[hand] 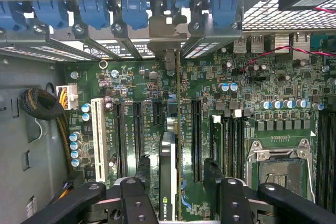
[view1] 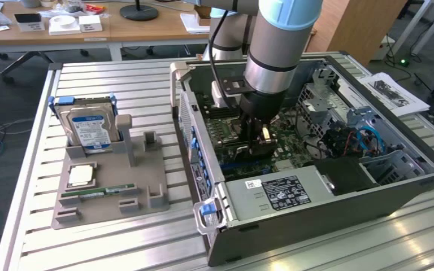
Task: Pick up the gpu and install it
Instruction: 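Insert the gpu into the slot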
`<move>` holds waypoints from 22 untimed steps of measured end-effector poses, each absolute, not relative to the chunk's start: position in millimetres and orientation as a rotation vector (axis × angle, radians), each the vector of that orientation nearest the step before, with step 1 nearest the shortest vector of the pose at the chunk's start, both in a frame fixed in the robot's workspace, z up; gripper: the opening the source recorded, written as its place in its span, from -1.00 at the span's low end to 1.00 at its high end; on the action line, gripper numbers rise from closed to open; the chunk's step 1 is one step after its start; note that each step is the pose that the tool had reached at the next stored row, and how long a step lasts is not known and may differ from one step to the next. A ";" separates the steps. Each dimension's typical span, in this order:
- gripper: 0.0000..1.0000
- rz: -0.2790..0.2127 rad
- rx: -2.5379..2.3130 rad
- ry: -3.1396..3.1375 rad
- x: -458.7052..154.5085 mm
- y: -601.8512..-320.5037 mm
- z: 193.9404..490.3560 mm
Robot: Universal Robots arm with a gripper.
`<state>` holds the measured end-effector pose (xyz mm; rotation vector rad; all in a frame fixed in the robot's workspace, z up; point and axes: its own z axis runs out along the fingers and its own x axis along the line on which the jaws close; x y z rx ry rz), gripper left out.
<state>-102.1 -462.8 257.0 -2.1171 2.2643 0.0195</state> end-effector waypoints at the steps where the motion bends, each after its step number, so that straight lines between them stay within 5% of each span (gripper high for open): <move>1: 0.07 0.019 -2.117 2.264 -102.1 -462.8 257.0; 6: 0.04 0.020 -2.117 2.264 -102.1 -462.8 257.0; 9: -0.22 0.020 -2.117 2.264 -102.1 -462.8 257.0; 22: -0.25 0.019 -2.117 2.264 -102.1 -462.8 257.0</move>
